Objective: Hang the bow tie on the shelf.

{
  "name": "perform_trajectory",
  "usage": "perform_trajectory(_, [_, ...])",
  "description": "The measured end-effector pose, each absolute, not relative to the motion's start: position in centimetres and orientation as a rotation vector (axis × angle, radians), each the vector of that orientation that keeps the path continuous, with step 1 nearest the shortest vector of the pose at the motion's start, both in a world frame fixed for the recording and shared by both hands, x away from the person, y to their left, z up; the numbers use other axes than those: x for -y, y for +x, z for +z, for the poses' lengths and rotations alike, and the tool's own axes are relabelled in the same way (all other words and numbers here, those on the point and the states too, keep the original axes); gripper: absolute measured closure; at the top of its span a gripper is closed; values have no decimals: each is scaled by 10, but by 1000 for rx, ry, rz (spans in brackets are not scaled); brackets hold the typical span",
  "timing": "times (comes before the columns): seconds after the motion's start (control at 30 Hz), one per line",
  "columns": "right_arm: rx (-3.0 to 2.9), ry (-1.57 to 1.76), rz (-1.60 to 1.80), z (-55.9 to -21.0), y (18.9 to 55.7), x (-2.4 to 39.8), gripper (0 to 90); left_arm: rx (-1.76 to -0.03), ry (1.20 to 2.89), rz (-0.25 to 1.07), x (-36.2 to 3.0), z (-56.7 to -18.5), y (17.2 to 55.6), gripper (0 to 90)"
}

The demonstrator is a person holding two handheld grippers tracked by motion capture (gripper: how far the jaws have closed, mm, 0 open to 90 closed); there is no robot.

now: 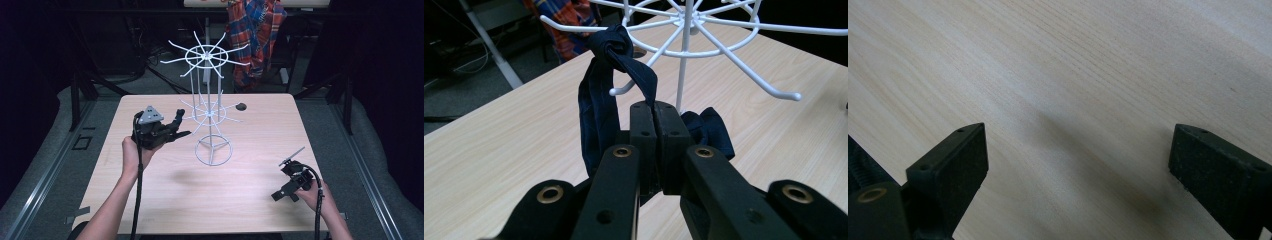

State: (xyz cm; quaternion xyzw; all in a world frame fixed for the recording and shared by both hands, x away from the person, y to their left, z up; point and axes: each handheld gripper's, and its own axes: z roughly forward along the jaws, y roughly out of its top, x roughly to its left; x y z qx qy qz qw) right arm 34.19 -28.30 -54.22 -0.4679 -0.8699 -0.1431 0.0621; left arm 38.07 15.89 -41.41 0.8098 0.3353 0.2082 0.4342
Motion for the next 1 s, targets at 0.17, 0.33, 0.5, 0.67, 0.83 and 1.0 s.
perform_trajectory(0.17, [2628,-1415,-434,-542,342,283,86,-832,2034,511,-154,-418,385,879])
perform_trajectory(0.33, [2631,-1405,-425,-542,342,284,86,-827,2043,488,-149,-422,389,879])
perform_trajectory(0.5, [2637,-1395,-416,-542,342,284,86,-821,2042,438,-146,-426,392,879])
perform_trajectory(0.67, [2632,-1412,-434,-542,342,283,86,-818,2030,422,-144,-426,394,879])
perform_trajectory(0.83, [2630,-1414,-436,-542,342,283,86,-804,2037,413,-139,-427,396,880])
perform_trajectory(1.0, [2631,-1412,-437,-542,342,283,86,-787,2048,403,-136,-427,397,880])
